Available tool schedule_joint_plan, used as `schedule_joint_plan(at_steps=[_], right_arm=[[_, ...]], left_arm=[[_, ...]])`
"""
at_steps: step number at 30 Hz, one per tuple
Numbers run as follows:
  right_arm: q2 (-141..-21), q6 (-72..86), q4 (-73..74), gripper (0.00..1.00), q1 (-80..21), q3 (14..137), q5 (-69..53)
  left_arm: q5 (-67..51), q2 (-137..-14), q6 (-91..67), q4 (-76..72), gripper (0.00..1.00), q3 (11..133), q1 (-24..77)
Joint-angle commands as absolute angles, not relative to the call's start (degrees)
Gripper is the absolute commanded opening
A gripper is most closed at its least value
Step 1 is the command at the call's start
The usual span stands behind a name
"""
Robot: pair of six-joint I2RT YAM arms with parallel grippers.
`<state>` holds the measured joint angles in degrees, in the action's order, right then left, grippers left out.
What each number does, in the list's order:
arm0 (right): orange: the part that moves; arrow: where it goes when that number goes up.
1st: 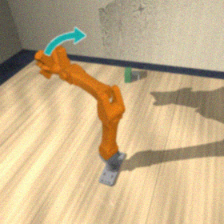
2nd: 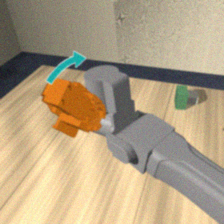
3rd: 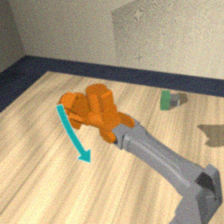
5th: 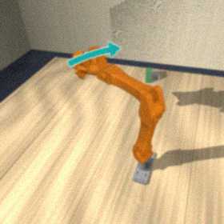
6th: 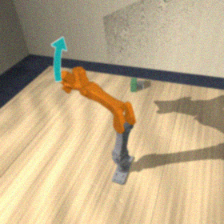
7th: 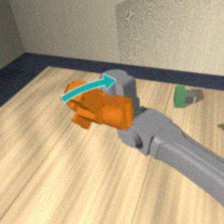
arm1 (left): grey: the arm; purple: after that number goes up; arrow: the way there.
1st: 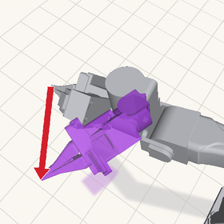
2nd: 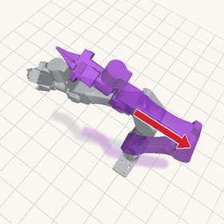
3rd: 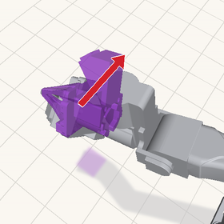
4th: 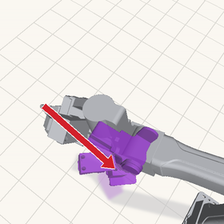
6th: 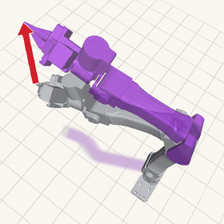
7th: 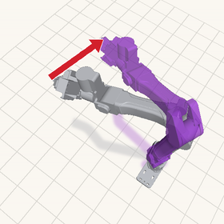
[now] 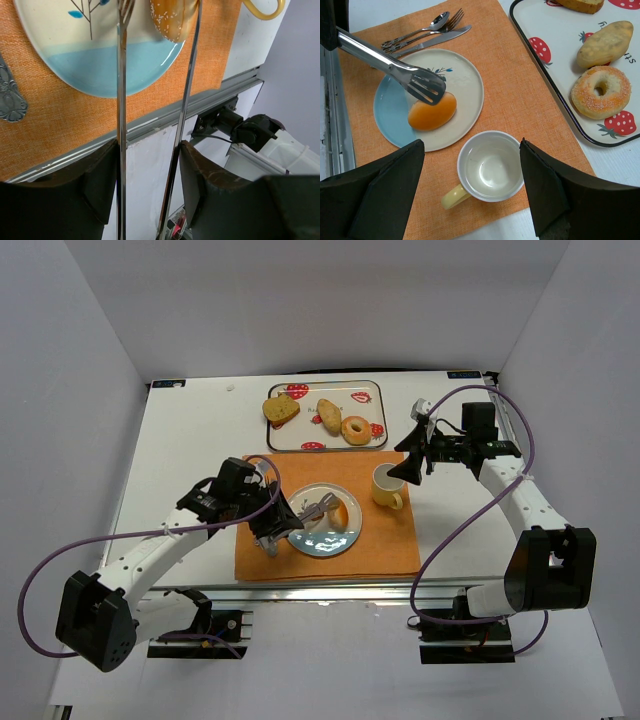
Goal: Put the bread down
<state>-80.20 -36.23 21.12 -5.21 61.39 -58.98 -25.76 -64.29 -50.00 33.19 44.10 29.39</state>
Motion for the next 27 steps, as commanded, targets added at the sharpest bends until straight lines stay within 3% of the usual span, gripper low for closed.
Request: schedule_joint_plan(at_steps=[1,18,27], right_arm=[[-79.63,-36.65,21.36,0.81,-5.27,63.37,-60.91],[-79.72,-36.74,21.09,0.82,-5.27,62.67,-61.17],[-79.45,-37.62,21.36,0.82,-5.27,62.40,-61.08]], left_arm=[[-23.73,-62.84,-49.04,35.33,0.59,46.84,29.53],[-23.21,-61.79,-49.22,37.79,0.55,52.82,29.53],[-18.99,-61.61,-48.87,37.71,0.42,54.49,27.69]])
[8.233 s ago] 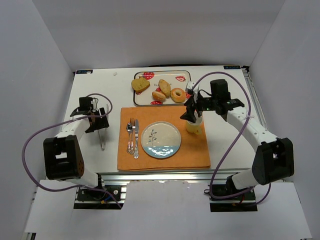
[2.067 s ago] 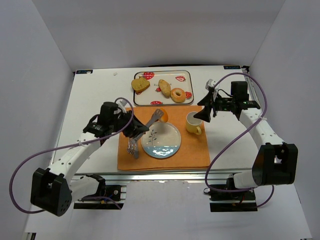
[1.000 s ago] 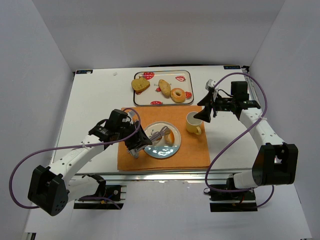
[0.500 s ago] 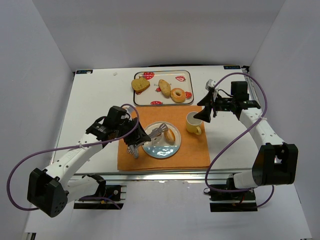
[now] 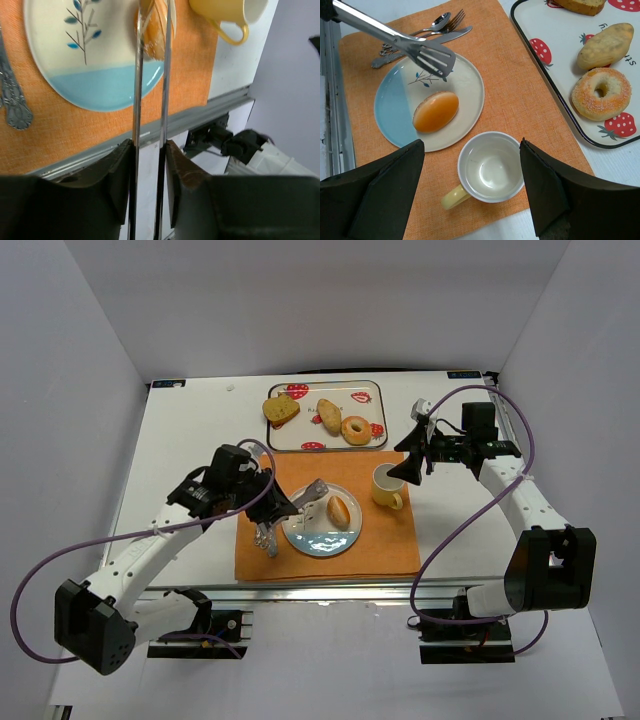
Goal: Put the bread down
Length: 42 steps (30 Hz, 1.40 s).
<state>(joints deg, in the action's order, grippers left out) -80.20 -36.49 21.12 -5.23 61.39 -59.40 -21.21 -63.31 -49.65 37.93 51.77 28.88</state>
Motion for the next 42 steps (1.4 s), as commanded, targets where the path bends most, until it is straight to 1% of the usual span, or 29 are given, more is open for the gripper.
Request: schedule_joint_plan(at_steps=[1,5,7,9,11,12,19,28,35,42], right_arm=[[-79.45,-37.62,21.36,0.82,-5.27,62.32,-61.17],[-79.72,-37.53,21.18,0.81,-5.36,62.40,-61.61],[-79.81,-37.09,21.01,0.82,-5.36,62.49,-61.87],[-79.72,-37.18,21.01,0.82,-5.45,62.58,-61.79],[-79.54,-37.35,21.01,0.82,-5.45,62.40,-61.79],[-79.37,-37.35,21.01,0.82,-5.45,62.32,-61.79],[-77.96,-37.79,19.87,0.82,-5.45,61.26,-61.61],[-77.43,-37.88,19.07,0.82,-5.45,59.94,-61.08],[-78.05,-37.62,18.99,0.82,-5.45,60.56,-61.17],[-78.31,-37.44,18.90,0.82,-5.36,60.73,-61.08]], left_arm=[[-18.64,-61.79,-48.78,36.75,0.41,54.93,27.34],[-18.02,-65.29,-48.51,30.69,0.32,55.98,24.44],[-18.11,-69.33,-49.48,25.09,0.31,56.86,23.30],[-18.63,-74.50,-51.05,19.11,0.35,57.91,21.71],[-19.42,-78.55,-52.37,16.01,0.37,60.19,20.14],[-20.12,-82.75,-52.82,14.95,0.40,61.16,19.69],[-24.51,-97.71,-57.12,4.86,0.48,69.08,17.84],[-27.25,-105.20,-61.52,-1.67,0.51,73.39,17.05],[-27.68,-107.14,-62.58,-1.67,0.52,73.56,16.61],[-28.30,-107.67,-61.26,2.63,0.52,74.36,16.61]])
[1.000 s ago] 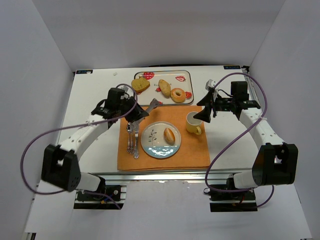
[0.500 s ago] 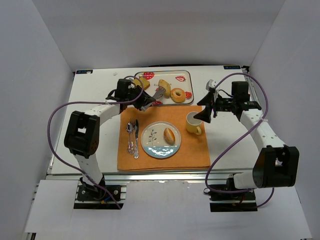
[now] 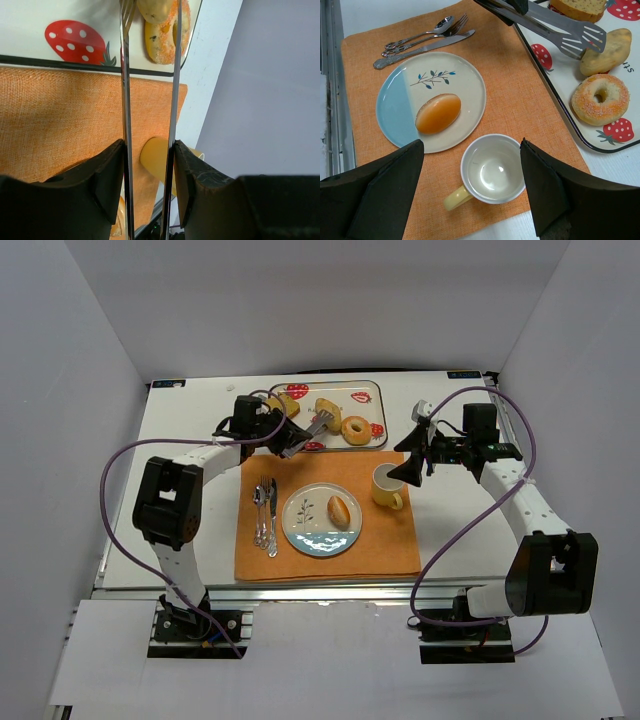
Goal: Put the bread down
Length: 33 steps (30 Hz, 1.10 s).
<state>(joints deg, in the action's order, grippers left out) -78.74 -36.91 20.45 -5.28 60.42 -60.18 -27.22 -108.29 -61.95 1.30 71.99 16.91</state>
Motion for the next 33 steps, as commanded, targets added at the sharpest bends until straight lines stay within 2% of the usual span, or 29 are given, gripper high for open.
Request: schedule_joint_plan(at_steps=[1,8,23,33], right_arm=[[-78.31,-37.27,18.81,0.82,-5.45,60.73,-61.08],[-78.40,-37.09,18.55,0.82,-5.45,60.47,-61.17],[-77.61,-37.18,18.28,0.82,-5.36,59.59,-60.91],[-77.26,-37.79,18.63,0.82,-5.36,59.59,-60.91]], left_arm=[[-28.39,-107.58,-61.00,3.16,0.52,74.53,16.52],[-28.39,-108.10,-59.24,6.68,0.52,76.02,16.52],[-29.53,-112.68,-60.99,4.14,0.50,78.58,16.44],[-30.76,-109.08,-62.84,-2.45,0.06,74.98,16.09]])
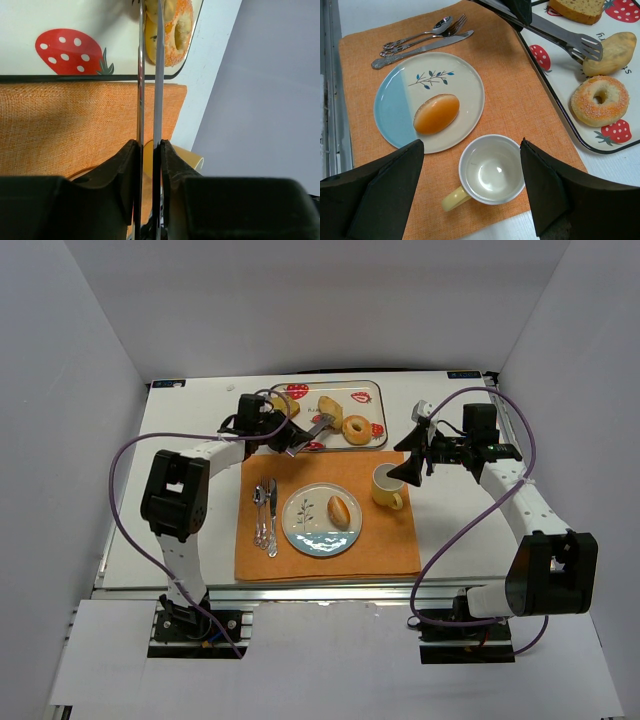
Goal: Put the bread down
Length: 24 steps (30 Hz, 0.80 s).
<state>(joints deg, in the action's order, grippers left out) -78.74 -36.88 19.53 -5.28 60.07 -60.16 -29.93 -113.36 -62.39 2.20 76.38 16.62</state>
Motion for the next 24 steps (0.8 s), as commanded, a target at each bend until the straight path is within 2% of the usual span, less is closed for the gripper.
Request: schedule_joint_plan(at_steps=[1,7,13,16,24], right_arm=[[-77.08,-37.97,18.89,0.82,-5.36,59.59,-60.91],[-76.64,-38.58,19.69,0.82,-5.36,59.50,-61.00],[-76.99,-39.55,20.47,0.82,-5.36,59.59,-61.08],[-77.43,-40.34,21.35,0.82,-5.36,60.03,-61.17],[-80.06,-40.43,23.03,0.82,-5.45,63.10,-62.40]], left_arm=[[-31.28,-107.07,-62.93,-2.98,0.00,74.27,16.00],[-31.64,-97.14,-58.03,-0.36,0.00,70.06,15.21],[-31.46,-80.88,-50.81,13.08,0.00,59.10,15.29],[-31.20,-71.04,-47.39,24.30,0.00,53.64,15.21],[-30.06,-51.69,-44.56,42.53,0.00,47.03,15.47]])
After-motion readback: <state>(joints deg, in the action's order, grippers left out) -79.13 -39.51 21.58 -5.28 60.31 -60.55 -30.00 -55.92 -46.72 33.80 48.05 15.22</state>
